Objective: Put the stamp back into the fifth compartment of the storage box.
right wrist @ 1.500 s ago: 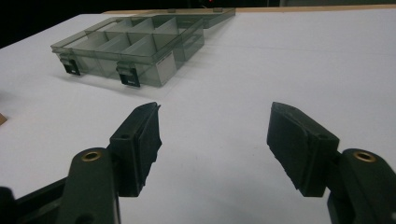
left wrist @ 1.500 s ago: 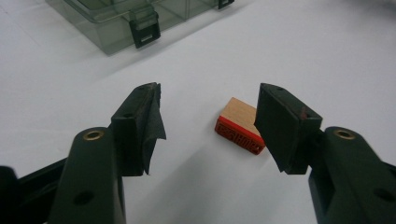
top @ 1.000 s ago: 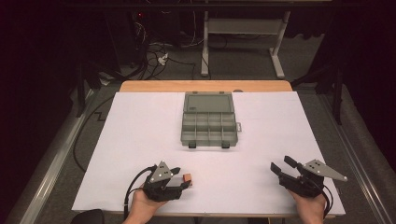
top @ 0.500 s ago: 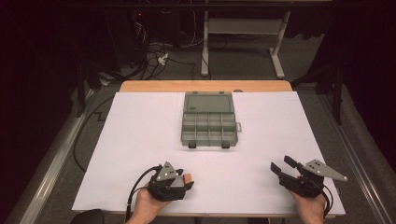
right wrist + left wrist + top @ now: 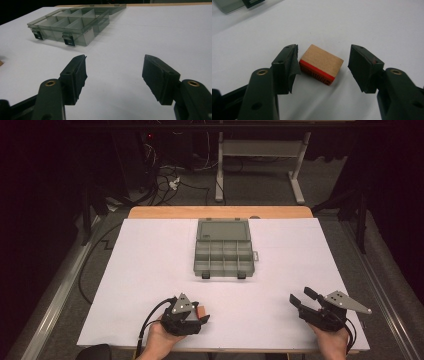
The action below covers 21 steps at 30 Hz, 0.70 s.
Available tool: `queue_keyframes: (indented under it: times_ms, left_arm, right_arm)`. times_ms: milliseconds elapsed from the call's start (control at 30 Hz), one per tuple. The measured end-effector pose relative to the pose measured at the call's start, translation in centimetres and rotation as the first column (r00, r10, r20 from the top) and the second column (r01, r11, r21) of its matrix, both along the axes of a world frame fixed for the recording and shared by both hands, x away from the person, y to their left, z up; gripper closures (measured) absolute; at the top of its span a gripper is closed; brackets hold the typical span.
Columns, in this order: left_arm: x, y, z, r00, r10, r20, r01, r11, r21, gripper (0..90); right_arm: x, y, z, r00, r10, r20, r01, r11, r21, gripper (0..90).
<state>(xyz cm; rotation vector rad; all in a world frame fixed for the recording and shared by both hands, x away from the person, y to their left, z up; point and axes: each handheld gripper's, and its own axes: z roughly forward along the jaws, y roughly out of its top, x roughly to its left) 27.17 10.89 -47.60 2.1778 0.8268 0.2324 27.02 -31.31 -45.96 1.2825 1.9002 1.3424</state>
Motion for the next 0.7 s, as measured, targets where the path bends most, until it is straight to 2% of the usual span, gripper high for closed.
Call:
queue_keyframes:
  times_ms: [133, 400, 700]
  left_arm:
    - [-0.02, -0.21, -0.08, 1.0000, -0.001, 0.005, 0.000, 0.9996, 0.028, 42.2]
    - [-0.03, -0.19, -0.10, 0.9999, 0.004, 0.013, -0.004, 0.9987, 0.052, 47.6]
    - [0.01, -0.17, -0.02, 0.9999, 0.003, 0.012, -0.004, 0.9983, 0.059, 49.0]
  right_arm:
    - [-0.03, -0.07, 0.01, 1.0000, 0.002, 0.004, -0.002, 1.0000, 0.001, 36.1]
    - [-0.01, -0.05, 0.00, 1.0000, 0.004, 0.004, -0.004, 1.0000, 0.002, 36.1]
    - [-0.01, -0.02, -0.01, 1.0000, 0.004, 0.002, -0.004, 1.0000, 0.000, 36.2]
